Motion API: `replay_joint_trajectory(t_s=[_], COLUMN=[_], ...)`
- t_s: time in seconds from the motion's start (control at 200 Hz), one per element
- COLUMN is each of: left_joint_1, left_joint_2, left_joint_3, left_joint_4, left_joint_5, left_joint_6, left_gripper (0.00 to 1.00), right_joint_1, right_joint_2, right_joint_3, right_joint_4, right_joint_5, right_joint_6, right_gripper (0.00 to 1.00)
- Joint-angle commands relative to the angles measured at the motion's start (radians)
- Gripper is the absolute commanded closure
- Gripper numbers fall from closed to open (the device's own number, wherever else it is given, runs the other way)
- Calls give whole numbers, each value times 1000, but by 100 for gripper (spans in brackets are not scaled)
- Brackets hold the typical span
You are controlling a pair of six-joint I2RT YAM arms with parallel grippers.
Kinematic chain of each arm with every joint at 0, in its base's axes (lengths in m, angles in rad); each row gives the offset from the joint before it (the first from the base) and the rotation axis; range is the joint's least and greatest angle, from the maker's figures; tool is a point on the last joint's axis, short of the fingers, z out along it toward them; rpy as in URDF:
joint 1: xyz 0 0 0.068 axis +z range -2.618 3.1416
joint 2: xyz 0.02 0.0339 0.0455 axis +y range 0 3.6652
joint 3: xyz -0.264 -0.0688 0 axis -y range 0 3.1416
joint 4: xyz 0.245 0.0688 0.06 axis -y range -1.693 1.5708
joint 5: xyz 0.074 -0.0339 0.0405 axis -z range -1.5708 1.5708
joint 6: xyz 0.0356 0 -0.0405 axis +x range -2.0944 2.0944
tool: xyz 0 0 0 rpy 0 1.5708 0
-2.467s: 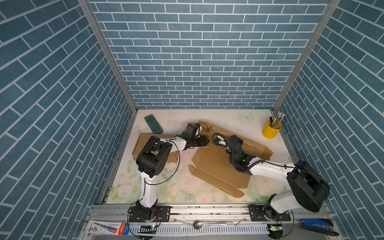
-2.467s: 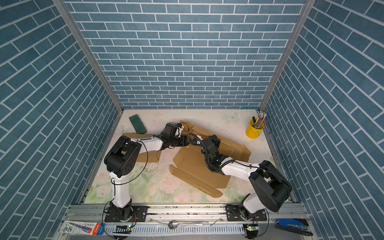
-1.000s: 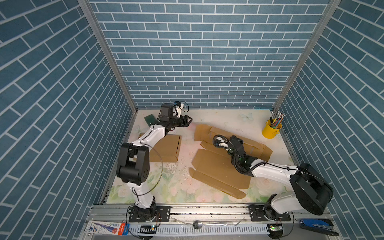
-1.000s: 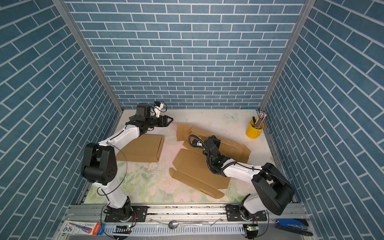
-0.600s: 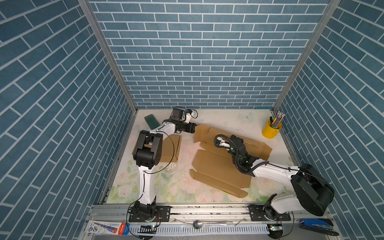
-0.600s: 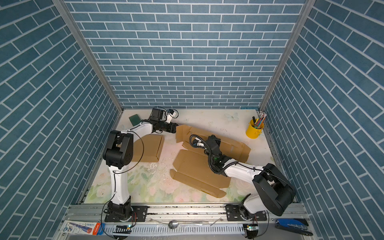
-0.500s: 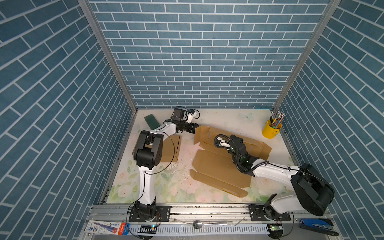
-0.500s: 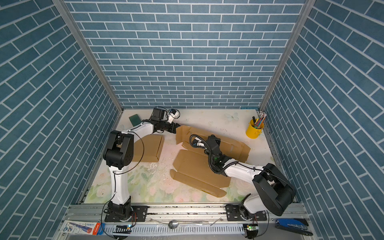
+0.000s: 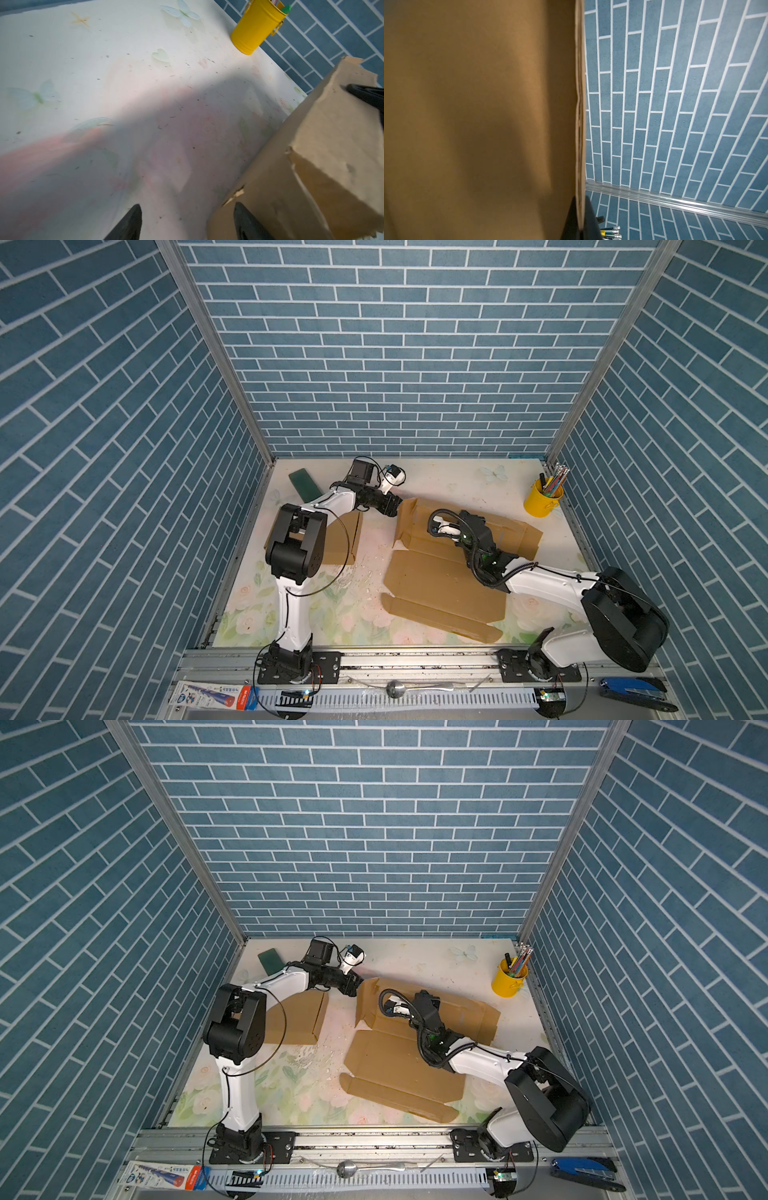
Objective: Fold the paper box
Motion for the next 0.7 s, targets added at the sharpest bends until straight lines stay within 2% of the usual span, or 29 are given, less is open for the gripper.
replay_joint_trajectory(t_s=[0.0, 0.22, 0.53, 0.695], left_joint_1=[-20, -24, -28, -45], left_joint_2=[-36, -88, -165, -166], left_joint_3=[-23, -94, -219, -255], left_joint_4=[-57, -40, 16, 68], left_joint_5=[58, 62, 55, 55], left_joint_6=[24, 2, -20, -29], left_gripper=[30, 30, 23, 24], right_joint_1=[3, 5, 13, 16], right_joint_2=[-19, -38, -48, -36], right_joint_3=[-25, -39, -55, -49], right_joint_4=[15, 12, 11, 11], right_joint_5=[-19, -13, -11, -19], right_joint_6=[-34, -36, -32, -30], right_gripper=[100, 100, 100, 100])
